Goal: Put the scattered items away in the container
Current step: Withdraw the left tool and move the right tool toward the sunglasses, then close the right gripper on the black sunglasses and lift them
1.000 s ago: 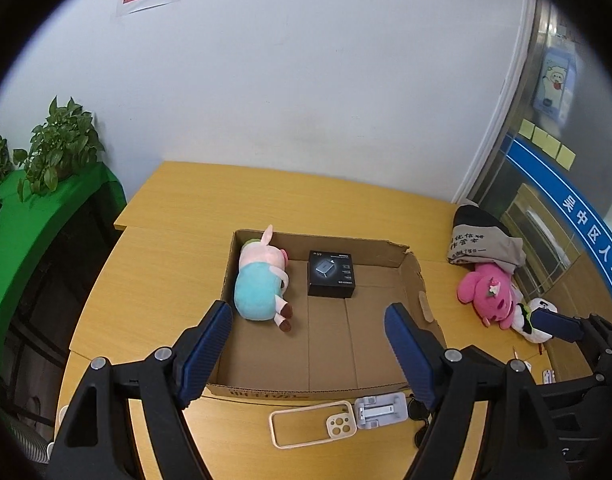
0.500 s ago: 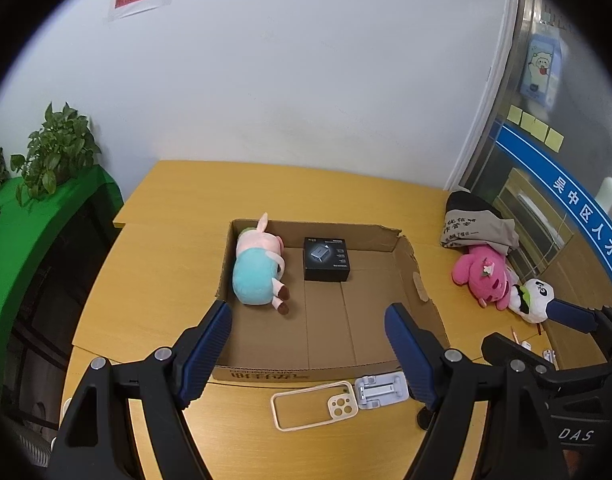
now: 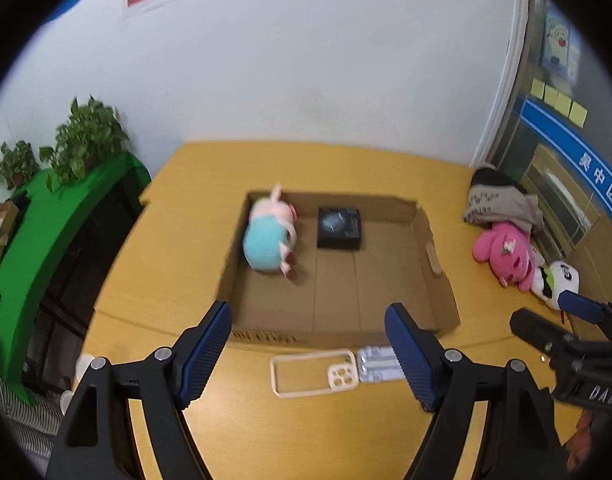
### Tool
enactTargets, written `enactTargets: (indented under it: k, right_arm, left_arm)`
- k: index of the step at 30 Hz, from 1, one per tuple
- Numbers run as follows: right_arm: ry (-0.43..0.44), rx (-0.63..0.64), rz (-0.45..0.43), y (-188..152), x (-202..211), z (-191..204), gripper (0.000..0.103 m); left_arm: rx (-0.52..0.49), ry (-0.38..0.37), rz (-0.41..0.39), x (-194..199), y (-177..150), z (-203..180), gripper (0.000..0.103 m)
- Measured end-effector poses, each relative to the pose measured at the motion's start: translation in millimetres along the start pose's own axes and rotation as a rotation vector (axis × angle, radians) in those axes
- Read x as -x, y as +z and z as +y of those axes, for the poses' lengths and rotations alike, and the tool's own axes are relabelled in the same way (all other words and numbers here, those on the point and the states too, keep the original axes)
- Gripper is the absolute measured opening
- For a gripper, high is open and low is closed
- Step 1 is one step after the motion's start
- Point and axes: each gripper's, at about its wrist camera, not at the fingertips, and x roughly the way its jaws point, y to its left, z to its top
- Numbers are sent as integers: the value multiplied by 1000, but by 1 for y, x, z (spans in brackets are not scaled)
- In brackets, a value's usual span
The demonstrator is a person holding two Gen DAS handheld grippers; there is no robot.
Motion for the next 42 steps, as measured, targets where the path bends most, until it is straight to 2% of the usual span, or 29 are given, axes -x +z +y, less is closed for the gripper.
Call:
enactTargets:
  k: [3, 5, 10, 12, 13, 17, 18, 21, 25, 27, 29, 33, 42]
  right_arm:
    - [-31, -78, 57, -18, -22, -51, 102]
    - [-43, -167, 131, -38, -45, -97, 102]
    - [-47, -281, 271, -84, -81, -162, 99]
    - [-21, -309, 321, -96, -96, -175, 92]
    - [-17, -305, 343, -101, -102, -178, 88]
    - [-40, -237, 394, -104, -131, -173, 62]
    - [-23, -238, 411, -103, -140, -172, 57]
    - [62, -239, 463, -98, -169, -165, 53]
    - [81, -166, 552, -100, -216, -146, 50]
    - [109, -205, 613, -106, -239, -149, 33]
    - [126, -230, 646, -110, -254, -152, 28]
    - [156, -259, 681, -114, -271, -159, 12]
    - [237, -467, 677, -135, -275, -174, 9]
  left_arm:
    - [-18, -28, 82, -24, -24, -21, 79]
    - [-29, -46, 156, -44, -43, -37, 79]
    - [15, -160, 302, -85, -80, -64, 79]
    - [13, -193, 340, -99, -92, -76, 79]
    - [10, -206, 360, -106, -97, -82, 79]
    - [25, -293, 408, -133, -108, -97, 79]
    - [32, -319, 424, -141, -111, -100, 79]
    - [54, -357, 466, -158, -116, -102, 79]
    - [71, -364, 511, -175, -125, -103, 79]
    - [70, -372, 533, -183, -130, -104, 79]
    - [63, -395, 549, -189, -134, -106, 79]
    - [67, -392, 593, -208, -140, -116, 79]
    - [44, -457, 614, -238, -136, -144, 77]
